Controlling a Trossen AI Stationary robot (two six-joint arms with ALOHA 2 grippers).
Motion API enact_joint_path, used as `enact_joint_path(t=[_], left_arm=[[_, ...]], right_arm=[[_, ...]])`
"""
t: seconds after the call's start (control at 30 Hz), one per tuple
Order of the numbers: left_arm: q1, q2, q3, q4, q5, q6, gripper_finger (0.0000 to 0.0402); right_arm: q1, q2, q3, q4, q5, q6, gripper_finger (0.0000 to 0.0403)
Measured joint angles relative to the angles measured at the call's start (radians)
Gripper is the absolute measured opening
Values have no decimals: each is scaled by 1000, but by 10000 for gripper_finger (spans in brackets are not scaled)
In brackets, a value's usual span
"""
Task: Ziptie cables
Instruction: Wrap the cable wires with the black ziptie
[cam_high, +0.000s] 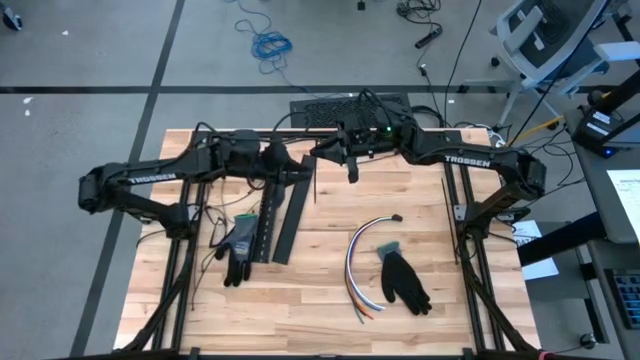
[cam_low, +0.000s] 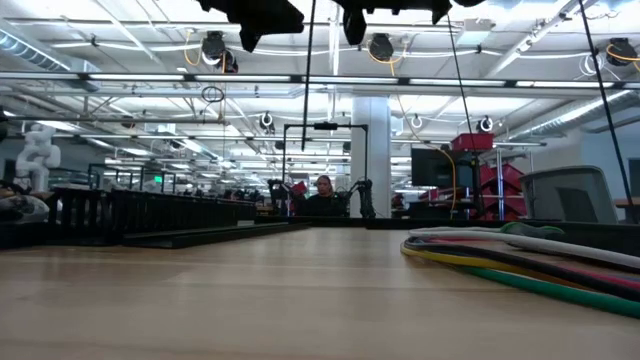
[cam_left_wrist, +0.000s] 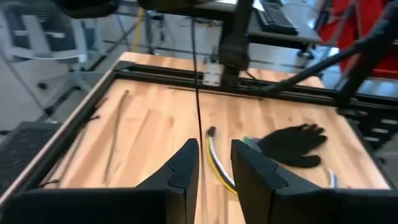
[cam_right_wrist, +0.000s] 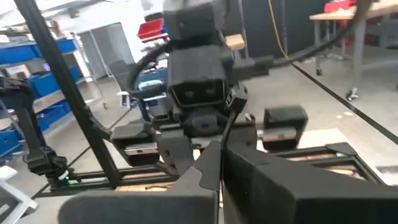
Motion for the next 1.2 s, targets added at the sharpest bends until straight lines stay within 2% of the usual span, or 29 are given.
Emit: enact_joint_path(t=[0.13, 0.27, 0.47, 0.6, 0.7, 0.83, 0.97, 1.1, 1.2], left_arm=[[10, -18, 0, -14, -77, -1, 123], [23, -35, 0, 10, -128, -1, 168], [13, -6, 1, 26, -262, 0, 226], [-9, 8, 1, 89, -427, 0, 241], [-29, 29, 1, 139, -516, 1, 242], [-48, 70, 1, 182, -591, -1, 242], [-89, 106, 1, 232, -694, 0, 242], [-129, 127, 1, 291, -856, 2, 242], [-146, 128, 1, 321, -894, 7, 242]], right_arm=[[7, 0, 0, -54, 77, -37, 0], [8, 0, 0, -62, 199, -71, 0], [53, 0, 0, -46, 501, -73, 0], [106, 0, 0, -36, 708, -50, 0], [141, 0, 0, -4, 821, -44, 0], [167, 0, 0, 74, 891, -6, 0], [185, 0, 0, 74, 988, -2, 0], [190, 2, 0, 81, 1021, 8, 0], [190, 12, 0, 106, 1039, 7, 0]])
